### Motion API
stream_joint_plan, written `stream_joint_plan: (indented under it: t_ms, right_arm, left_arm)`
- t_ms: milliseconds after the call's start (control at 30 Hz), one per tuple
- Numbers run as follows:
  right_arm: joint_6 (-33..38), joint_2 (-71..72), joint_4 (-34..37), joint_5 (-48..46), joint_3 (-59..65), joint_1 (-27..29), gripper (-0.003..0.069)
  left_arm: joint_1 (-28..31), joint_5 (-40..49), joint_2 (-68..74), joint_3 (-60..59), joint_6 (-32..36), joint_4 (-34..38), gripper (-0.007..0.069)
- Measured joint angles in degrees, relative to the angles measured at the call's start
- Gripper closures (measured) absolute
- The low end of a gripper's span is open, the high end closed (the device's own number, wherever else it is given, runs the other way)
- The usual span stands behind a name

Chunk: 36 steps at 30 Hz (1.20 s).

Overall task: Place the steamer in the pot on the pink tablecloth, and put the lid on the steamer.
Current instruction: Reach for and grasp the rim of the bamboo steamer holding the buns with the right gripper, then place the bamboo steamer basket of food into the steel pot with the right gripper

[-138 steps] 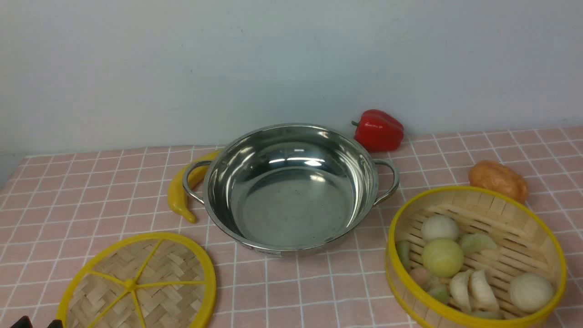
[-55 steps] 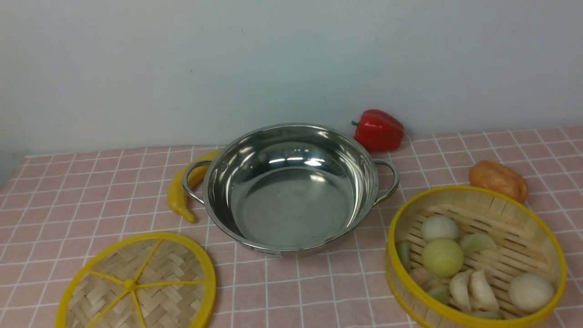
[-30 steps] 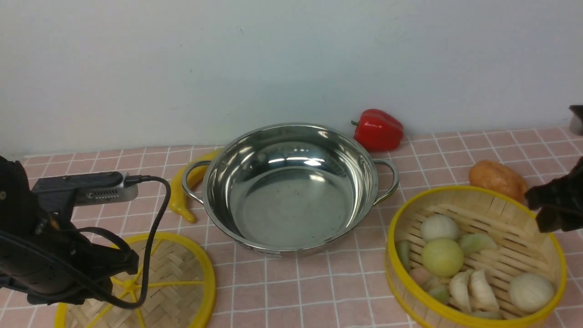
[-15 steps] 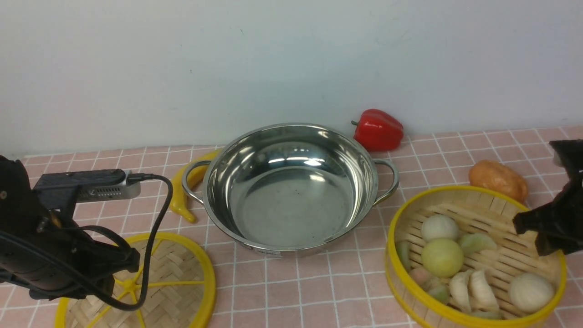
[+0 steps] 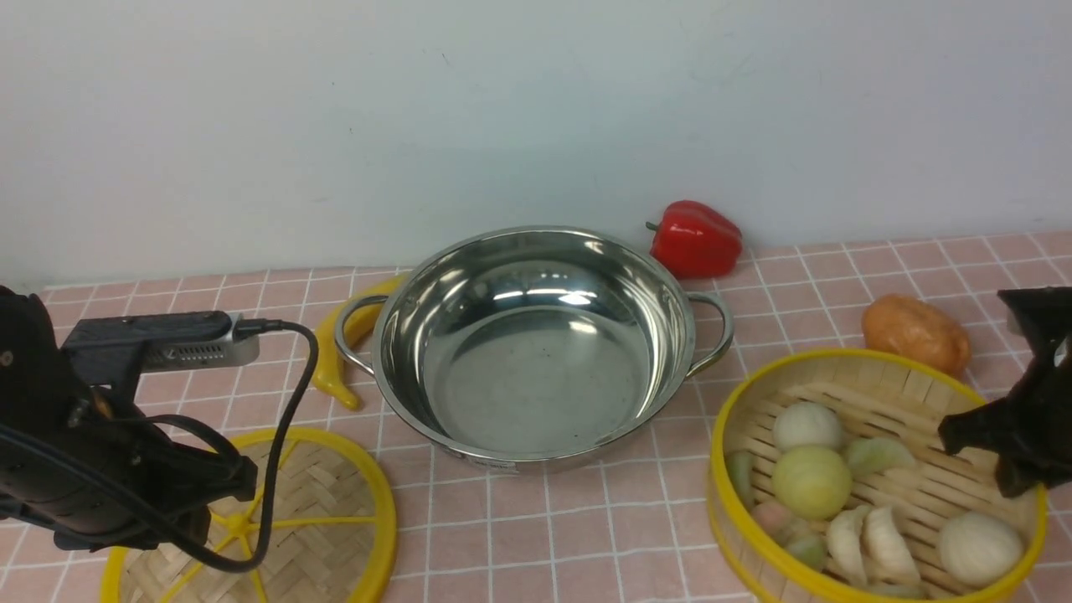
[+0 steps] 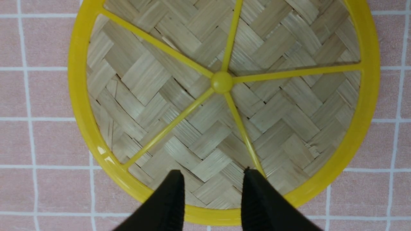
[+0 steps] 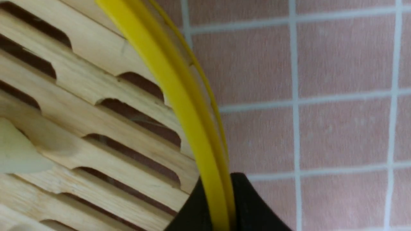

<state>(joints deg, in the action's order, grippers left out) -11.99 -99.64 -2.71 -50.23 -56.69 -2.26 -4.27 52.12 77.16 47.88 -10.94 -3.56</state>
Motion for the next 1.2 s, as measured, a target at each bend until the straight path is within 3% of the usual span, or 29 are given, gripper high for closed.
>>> stream_joint_plan:
  t_ms: [367, 533, 667, 967, 1200]
  right_arm:
    - [1.3, 11.92, -1.52, -18.02, -5.36, 0.0, 0.0606]
    - [3.95, 12.81, 4.33, -21.17, -15.88, -0.39, 0.0606]
    - [4.07, 6.45, 9.35, -21.29, -30.66, -5.55, 0.0606]
    - [-0.92, -21.91, 8.67, -21.03, -63.23, -20.5, 0.0606]
    - [-3.0, -35.02, 6.89, -21.09, -73.26, -24.41, 0.0606]
  left_arm:
    - [0.0, 0.0, 0.0, 0.0, 0.56, 0.0, 0.0382]
    - [0.0, 0.0, 0.0, 0.0, 0.56, 0.0, 0.0382]
    - [0.0, 0.0, 0.0, 0.0, 0.56, 0.0, 0.0382]
    - [0.0, 0.0, 0.0, 0.0, 0.57, 0.0, 0.0382]
    - [0.0, 0.0, 0.0, 0.0, 0.88, 0.0, 0.0382]
